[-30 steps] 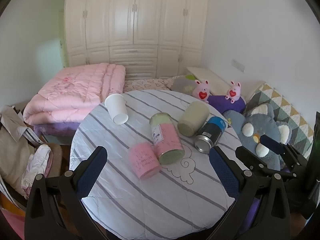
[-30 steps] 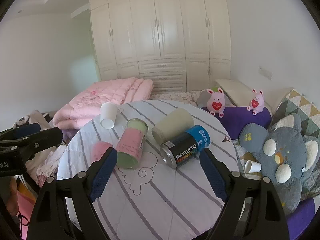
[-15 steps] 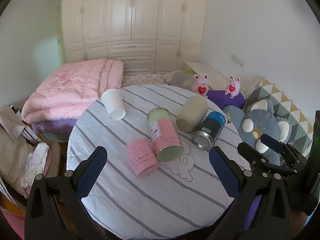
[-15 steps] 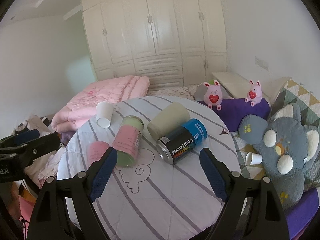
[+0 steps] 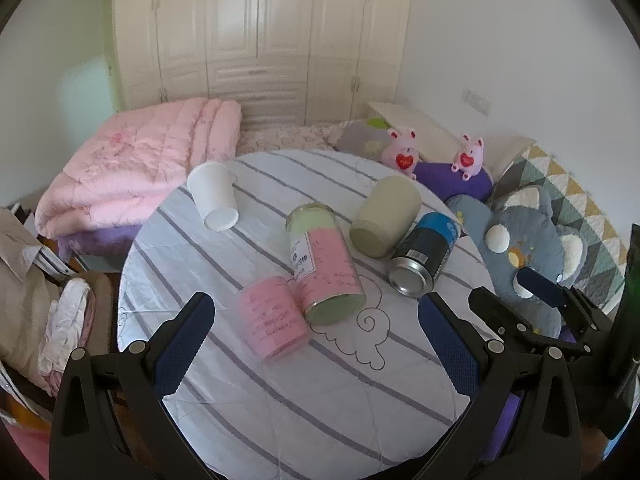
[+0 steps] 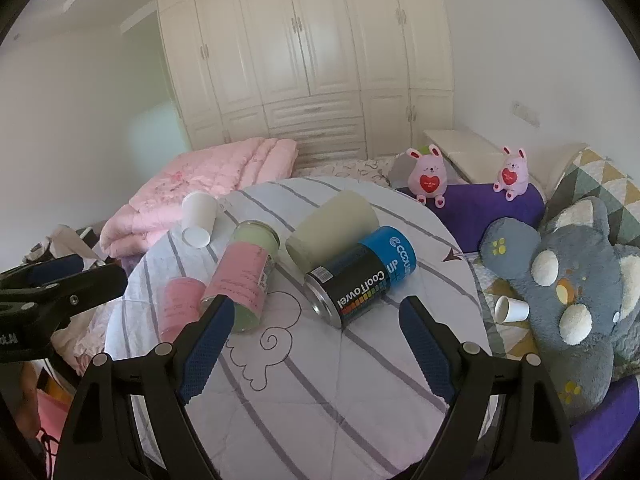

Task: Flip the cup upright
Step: 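Move the left gripper toward the pink-and-green glass jar lying on its side, then grasp the jar body with the left gripper and tilt it upright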

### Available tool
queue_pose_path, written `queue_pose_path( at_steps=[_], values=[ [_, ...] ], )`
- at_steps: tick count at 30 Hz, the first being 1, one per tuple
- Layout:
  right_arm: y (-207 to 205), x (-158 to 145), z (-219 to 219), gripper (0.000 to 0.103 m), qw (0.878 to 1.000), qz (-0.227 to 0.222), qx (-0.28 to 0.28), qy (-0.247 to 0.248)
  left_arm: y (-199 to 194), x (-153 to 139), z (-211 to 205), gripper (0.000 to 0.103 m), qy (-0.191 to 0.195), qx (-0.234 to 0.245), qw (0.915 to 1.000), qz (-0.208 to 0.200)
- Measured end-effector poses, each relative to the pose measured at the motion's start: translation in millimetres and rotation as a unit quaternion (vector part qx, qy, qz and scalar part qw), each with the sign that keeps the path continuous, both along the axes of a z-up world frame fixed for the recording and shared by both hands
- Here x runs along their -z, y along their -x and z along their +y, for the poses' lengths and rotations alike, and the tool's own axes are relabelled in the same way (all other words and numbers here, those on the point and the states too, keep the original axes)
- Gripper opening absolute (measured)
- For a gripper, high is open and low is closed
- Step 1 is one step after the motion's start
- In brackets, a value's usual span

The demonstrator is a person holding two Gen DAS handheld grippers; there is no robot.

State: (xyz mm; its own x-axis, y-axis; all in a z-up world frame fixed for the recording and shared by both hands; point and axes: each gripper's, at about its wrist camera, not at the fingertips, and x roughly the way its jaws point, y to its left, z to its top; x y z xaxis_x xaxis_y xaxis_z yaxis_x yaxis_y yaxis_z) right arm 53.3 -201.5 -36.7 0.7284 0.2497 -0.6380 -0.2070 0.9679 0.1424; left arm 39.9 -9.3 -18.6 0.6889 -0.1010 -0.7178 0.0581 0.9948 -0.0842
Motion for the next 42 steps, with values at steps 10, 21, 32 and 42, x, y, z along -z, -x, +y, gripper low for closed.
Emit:
queue_pose_path(
  at_steps=[10, 21, 32, 42],
  values=[
    [-40, 9, 2, 0.086, 1.000, 0.006, 0.005, 0.028, -69, 29, -8, 0.103, -0.006, -0.003, 0.9966, 0.082],
    [-79, 33, -1, 0.086, 0.999, 0.037, -0.012, 0.037, -135, 89, -18, 0.103, -0.016, -0.012, 0.9815, 0.191],
    [-104, 42, 1, 0.086, 0.998, 0.047, -0.023, 0.031, -158, 124, -25, 0.103, -0.021, -0.010, 0.9680, 0.250],
    [-107, 42, 1, 0.086, 0.998, 0.052, -0.020, 0.033, -164, 112, -33, 0.075, -0.022, 0.010, 0.9742, 0.224]
  ],
)
